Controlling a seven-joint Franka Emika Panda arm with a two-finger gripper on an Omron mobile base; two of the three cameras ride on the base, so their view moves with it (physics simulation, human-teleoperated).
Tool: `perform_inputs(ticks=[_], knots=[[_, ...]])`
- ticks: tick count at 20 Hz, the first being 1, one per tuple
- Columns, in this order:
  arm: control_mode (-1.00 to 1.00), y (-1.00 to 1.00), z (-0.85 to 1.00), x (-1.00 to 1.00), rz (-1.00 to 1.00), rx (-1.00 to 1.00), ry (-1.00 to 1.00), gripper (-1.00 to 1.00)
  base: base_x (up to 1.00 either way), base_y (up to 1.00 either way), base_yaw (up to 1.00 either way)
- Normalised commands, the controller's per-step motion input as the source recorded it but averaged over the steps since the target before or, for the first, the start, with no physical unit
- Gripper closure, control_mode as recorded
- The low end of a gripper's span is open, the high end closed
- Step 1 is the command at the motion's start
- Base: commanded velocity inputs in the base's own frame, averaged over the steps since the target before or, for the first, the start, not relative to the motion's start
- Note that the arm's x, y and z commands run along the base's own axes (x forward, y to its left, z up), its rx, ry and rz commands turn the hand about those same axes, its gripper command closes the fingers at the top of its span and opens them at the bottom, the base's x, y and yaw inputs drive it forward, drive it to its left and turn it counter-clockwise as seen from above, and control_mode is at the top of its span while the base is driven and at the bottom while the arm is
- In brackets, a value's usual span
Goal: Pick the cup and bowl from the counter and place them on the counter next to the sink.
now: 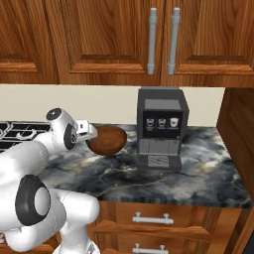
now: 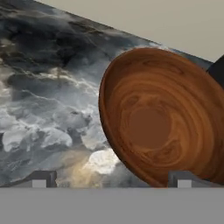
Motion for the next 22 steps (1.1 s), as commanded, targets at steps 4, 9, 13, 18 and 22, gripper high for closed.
perform_inputs(ticks=[4,9,13,18,22], knots=[[-1.0,-0.11,0.0,1.0,0.0,-0.04,0.19,-1.0,0.0,0.0,0.0],[-1.0,0.0,-0.01,0.53,0.0,0.0,0.08,-1.0,0.0,0.0,0.0],[-1.0,0.01,-0.16,-0.01,0.0,0.0,0.0,-1.0,0.0,0.0,0.0],[-1.0,0.11,-0.17,-0.23,0.0,0.0,-0.02,-1.0,0.0,0.0,0.0],[-1.0,0.04,-0.35,-0.2,0.0,0.0,-0.06,-1.0,0.0,0.0,0.0]])
